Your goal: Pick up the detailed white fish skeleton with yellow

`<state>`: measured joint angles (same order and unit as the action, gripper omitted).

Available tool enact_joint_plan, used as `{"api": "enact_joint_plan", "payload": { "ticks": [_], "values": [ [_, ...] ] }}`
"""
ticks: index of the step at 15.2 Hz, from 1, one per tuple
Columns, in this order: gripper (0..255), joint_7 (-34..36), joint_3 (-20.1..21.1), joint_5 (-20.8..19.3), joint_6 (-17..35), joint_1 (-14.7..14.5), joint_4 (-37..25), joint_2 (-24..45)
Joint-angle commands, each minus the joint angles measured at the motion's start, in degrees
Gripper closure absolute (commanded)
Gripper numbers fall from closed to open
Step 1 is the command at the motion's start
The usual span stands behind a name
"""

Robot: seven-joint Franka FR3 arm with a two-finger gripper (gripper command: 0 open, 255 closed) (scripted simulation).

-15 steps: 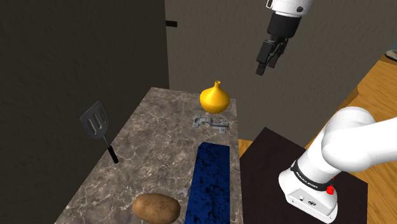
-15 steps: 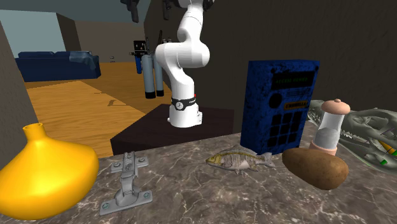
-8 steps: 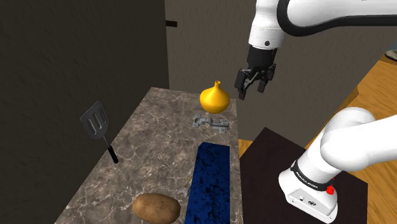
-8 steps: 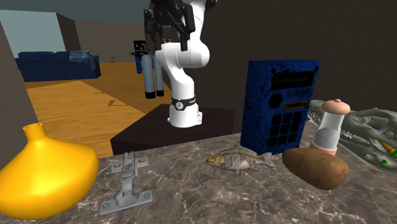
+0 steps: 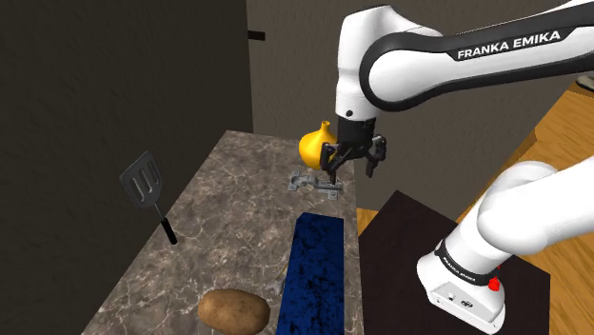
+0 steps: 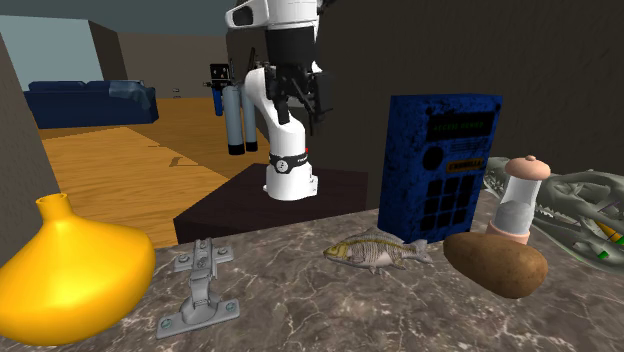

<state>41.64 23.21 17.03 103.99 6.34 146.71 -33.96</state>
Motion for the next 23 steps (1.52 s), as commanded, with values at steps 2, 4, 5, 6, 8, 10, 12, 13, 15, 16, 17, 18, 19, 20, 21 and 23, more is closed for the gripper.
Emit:
{"api": "enact_joint_plan", "payload": {
  "ticks": [2, 4, 5, 6, 8, 10, 12, 13, 15, 16, 17, 18, 19, 20, 21, 23],
  "values": [
    [0, 8.3, 4.2, 2.2, 4.9, 1.3, 0.1, 6.3],
    [0, 13.7, 6.7, 3.2, 8.1, 2.3, -0.2, 10.8],
    [0, 16.3, 7.9, 3.5, 9.7, 2.7, -0.5, 13.1],
    [0, 19.1, 9.1, 3.7, 11.4, 3.2, -0.8, 15.6],
    [0, 24.6, 11.1, 3.6, 14.9, 4.2, -1.6, 20.9],
    [0, 30.3, 12.8, 2.9, 18.4, 5.1, -2.6, 26.5],
    [0, 36.1, 13.7, 1.5, 22.0, 5.5, -3.8, 32.5],
    [0, 39.1, 13.9, 0.7, 23.8, 5.6, -4.5, 35.5],
    [0, 44.9, 13.6, -1.2, 27.2, 5.1, -6.1, 41.6],
    [0, 45.0, 13.4, -1.2, 27.2, 4.9, -6.1, 41.7],
    [0, 45.2, 13.2, -1.7, 28.1, 4.8, -6.1, 42.5],
    [0, 45.4, 13.1, -2.2, 28.9, 4.6, -6.0, 43.4],
    [0, 45.6, 12.9, -2.7, 29.8, 4.5, -5.9, 44.3],
    [0, 45.8, 12.7, -3.2, 30.6, 4.3, -5.9, 45.2],
    [0, 46.1, 12.4, -3.7, 31.5, 4.1, -5.9, 46.1],
    [0, 46.7, 11.8, -5.0, 33.6, 3.6, -5.9, 48.4]
  ]
}}
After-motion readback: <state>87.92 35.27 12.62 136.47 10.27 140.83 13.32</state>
